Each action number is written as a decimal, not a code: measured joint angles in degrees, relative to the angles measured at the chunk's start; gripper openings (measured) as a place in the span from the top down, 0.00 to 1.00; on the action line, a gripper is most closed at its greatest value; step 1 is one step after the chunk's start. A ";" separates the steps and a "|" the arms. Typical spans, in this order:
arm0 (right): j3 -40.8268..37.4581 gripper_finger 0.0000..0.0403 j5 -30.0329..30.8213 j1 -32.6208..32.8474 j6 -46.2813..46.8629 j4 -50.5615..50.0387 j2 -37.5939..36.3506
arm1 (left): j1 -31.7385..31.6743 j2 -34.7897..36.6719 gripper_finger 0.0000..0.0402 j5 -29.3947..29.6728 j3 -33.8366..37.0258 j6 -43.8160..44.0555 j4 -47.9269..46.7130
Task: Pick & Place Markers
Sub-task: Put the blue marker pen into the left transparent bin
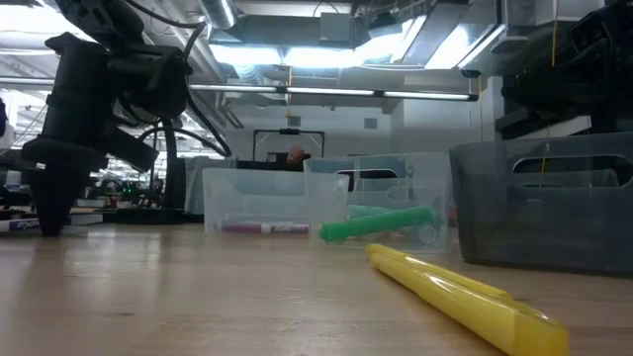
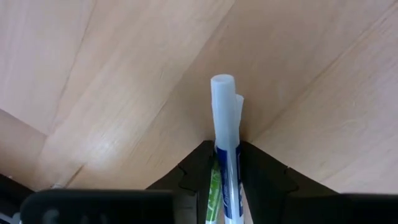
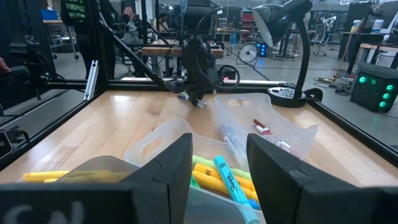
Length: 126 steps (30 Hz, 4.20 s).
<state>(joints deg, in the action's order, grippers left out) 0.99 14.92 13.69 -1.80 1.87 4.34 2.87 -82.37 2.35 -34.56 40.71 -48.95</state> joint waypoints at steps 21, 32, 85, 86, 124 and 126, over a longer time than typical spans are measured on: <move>0.00 0.62 0.01 -0.01 0.00 0.00 0.01 | 1.60 2.41 0.81 0.67 0.04 0.89 -1.54; -0.02 0.62 0.02 0.01 0.00 -0.02 0.00 | 1.60 3.19 0.83 0.58 0.15 1.57 -2.05; -0.01 0.62 0.00 0.00 0.00 0.00 0.01 | 4.70 15.45 0.92 14.75 -0.11 -6.13 25.17; -0.02 0.62 0.00 0.00 0.00 0.00 0.02 | 4.75 15.45 0.92 14.76 -0.11 -6.47 26.22; -0.01 0.62 0.00 0.00 0.00 0.00 0.02 | 7.72 15.41 0.92 20.66 -0.11 -17.01 51.85; -0.02 0.62 0.01 0.00 0.00 0.00 0.01 | 7.72 15.41 0.92 20.64 -0.11 -18.01 53.67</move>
<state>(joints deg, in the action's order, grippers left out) 0.97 14.92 13.69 -1.80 1.87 4.35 10.59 -66.96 22.99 -34.68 22.70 4.73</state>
